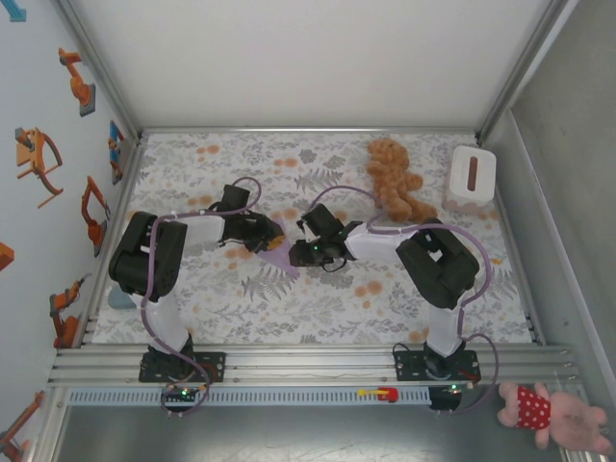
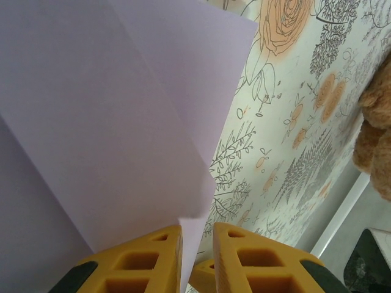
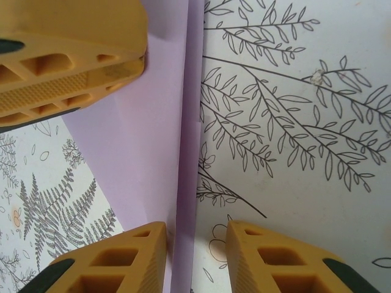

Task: Fold a paper plane with a square sheet of paper (pick it up from the middle)
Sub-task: Fourth fold the wing at the center of the table.

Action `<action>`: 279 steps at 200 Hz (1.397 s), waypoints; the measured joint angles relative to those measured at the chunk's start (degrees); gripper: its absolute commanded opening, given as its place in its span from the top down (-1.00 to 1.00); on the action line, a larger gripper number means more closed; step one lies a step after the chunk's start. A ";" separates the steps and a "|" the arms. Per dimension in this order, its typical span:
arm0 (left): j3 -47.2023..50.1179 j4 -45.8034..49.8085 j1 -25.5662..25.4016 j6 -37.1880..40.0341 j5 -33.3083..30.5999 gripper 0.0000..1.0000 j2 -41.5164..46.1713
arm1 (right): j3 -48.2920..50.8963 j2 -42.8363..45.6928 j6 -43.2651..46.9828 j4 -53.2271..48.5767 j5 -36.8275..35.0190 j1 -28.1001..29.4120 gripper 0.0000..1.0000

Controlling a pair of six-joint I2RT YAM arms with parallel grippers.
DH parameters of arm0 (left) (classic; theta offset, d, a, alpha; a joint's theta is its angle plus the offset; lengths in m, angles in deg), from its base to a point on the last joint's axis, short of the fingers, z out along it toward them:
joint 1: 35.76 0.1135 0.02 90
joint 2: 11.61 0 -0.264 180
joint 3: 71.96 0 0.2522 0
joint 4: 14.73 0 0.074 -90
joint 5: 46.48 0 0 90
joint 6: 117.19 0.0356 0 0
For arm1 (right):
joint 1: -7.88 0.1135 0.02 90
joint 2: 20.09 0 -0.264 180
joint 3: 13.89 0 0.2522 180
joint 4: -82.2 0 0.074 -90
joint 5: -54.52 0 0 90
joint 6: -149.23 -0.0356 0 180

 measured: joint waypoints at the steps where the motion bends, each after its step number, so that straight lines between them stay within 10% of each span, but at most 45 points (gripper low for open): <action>1: -0.02 -0.02 0.00 0.00 0.00 0.60 -0.02 | 0.00 0.00 0.00 0.00 0.00 0.00 0.39; 279: -1.09 0.26 0.04 0.09 1.14 0.62 -2.47 | 0.52 4.26 -0.87 -2.51 -3.89 -0.28 0.37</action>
